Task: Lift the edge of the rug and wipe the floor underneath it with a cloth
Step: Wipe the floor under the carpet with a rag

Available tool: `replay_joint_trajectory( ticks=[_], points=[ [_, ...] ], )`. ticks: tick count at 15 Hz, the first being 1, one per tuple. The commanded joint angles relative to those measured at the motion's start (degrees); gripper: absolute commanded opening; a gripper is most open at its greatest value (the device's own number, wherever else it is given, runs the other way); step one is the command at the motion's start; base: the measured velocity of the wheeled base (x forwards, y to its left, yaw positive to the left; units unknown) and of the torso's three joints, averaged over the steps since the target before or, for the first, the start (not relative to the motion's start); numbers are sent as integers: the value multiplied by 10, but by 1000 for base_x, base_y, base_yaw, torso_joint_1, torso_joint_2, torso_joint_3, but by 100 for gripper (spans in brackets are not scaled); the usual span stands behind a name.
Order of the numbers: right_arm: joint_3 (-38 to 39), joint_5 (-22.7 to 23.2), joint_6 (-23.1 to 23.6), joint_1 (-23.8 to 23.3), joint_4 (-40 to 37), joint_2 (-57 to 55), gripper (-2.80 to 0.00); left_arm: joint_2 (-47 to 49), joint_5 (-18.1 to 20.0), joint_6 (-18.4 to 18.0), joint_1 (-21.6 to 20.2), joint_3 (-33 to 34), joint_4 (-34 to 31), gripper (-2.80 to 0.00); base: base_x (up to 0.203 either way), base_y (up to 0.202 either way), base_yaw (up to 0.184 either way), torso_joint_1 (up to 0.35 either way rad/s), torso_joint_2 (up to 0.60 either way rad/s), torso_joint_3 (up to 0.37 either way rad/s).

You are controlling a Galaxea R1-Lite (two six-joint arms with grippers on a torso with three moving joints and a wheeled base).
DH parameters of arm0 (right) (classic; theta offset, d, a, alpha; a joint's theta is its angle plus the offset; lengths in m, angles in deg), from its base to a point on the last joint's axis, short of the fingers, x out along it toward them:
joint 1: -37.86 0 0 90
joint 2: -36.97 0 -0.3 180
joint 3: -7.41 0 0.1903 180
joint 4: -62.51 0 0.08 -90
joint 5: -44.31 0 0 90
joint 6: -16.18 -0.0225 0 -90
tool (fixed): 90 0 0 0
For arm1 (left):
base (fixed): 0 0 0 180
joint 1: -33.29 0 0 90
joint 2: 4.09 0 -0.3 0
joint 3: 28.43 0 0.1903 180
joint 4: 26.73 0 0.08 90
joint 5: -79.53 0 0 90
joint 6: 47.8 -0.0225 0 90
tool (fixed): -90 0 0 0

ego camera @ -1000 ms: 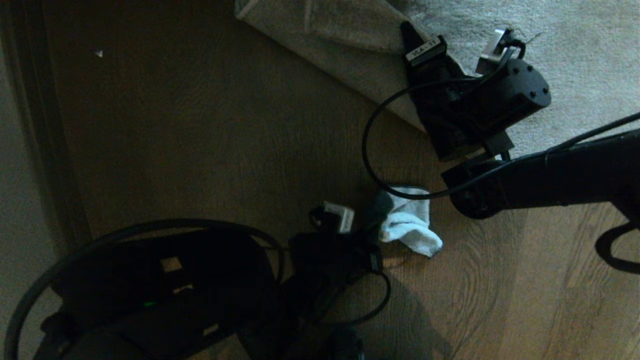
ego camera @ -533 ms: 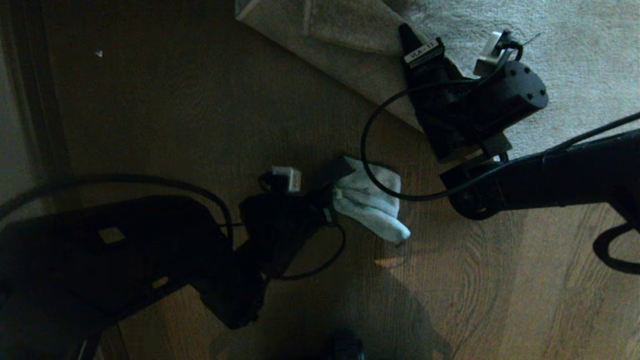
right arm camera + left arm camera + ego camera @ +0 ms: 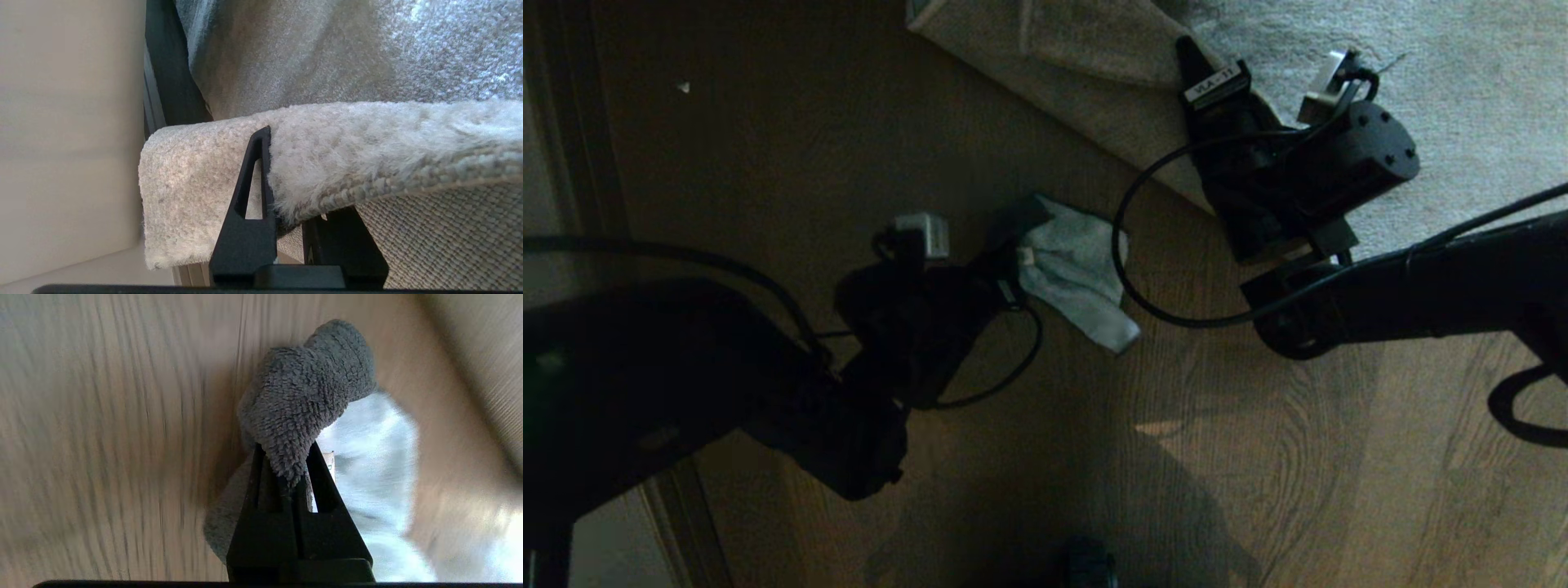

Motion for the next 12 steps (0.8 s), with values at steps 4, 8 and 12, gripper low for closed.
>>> replay_joint_trajectory(
  ticks=[4, 8, 12],
  points=[
    [0, 0, -3, 1, 5, -6, -280, -58, -2, -1, 80, 45, 13, -280, 0, 0, 0, 0, 0, 0],
    [-3, 2, -3, 0, 4, -10, -280, -61, -7, -2, 255, 112, 16, -280, 0, 0, 0, 0, 0, 0],
    [0, -1, -3, 0, 5, -7, -280, 2, -19, -2, 392, 145, 20, -280, 0, 0, 0, 0, 0, 0]
  ],
)
